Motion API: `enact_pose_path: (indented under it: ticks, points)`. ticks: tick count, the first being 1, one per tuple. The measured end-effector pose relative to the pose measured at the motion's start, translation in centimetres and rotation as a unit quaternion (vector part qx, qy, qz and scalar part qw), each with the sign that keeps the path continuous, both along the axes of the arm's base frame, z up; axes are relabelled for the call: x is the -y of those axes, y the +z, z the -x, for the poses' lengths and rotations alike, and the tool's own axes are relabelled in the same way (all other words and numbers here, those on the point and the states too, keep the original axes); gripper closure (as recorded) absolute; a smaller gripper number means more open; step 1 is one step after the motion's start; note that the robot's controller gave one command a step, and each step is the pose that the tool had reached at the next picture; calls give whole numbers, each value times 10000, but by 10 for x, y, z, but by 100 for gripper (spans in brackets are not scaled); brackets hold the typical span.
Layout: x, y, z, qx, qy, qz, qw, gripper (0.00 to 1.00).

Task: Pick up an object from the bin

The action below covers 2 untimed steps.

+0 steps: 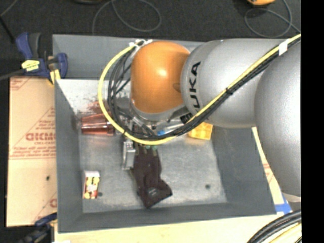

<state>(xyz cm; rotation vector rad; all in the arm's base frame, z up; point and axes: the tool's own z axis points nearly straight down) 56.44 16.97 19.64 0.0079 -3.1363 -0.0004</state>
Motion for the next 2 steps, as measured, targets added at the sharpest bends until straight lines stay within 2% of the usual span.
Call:
enact_pose_path:
  ticks: [1, 2]
  points:
    - [1, 5, -1, 37, -16, -7, 10000, 0]
    - [34, -38, 1, 61, 281, -12, 9996, 0]
